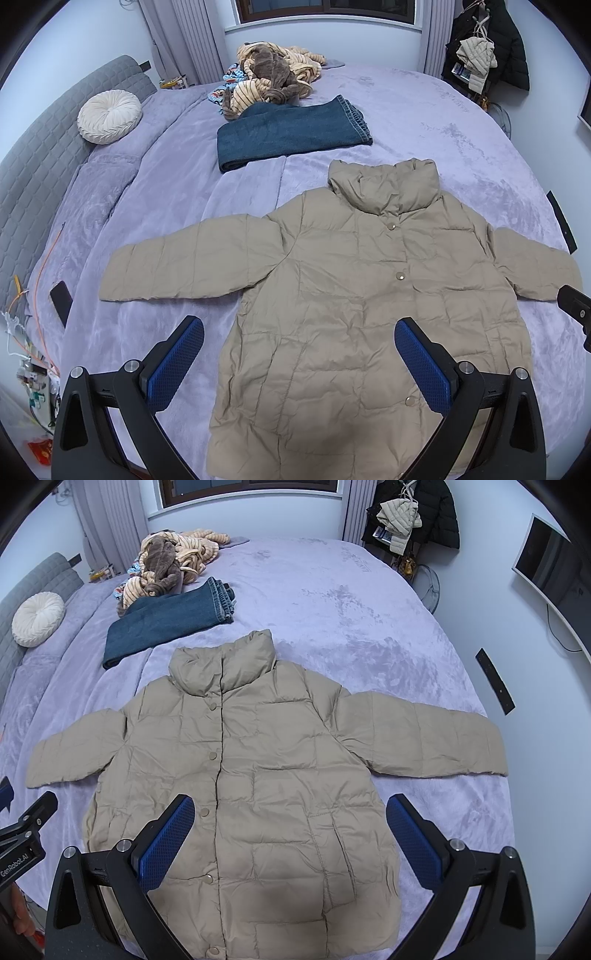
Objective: Fold large clothes
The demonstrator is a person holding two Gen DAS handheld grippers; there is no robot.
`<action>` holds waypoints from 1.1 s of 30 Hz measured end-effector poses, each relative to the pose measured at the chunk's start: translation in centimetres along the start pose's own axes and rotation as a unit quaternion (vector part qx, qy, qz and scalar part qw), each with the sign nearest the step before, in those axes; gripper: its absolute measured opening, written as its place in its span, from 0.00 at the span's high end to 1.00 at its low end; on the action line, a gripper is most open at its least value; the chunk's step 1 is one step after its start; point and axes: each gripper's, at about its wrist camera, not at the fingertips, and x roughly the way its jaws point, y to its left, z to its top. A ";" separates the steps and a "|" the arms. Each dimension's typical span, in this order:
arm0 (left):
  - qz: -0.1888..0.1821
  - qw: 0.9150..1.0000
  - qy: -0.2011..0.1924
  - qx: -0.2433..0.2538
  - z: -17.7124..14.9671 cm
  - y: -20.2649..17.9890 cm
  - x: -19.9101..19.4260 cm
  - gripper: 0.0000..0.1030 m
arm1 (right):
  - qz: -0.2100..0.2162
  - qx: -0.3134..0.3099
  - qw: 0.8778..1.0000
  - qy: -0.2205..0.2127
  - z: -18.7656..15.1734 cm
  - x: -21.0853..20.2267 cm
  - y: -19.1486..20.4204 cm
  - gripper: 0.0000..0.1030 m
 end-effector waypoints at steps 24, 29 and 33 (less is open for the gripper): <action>0.001 1.000 0.012 -0.007 -0.4 1.2 0.8 0.00 | -0.001 -0.001 1.000 0.003 -0.2 0.0 0.5 0.00; 0.000 1.000 0.015 -0.009 -0.4 1.5 0.9 0.00 | -0.001 -0.002 1.000 0.005 -0.3 0.3 0.9 0.00; 0.000 1.000 0.020 -0.013 -0.5 2.1 1.4 0.00 | 0.001 -0.001 1.000 0.007 -0.6 0.6 1.3 0.00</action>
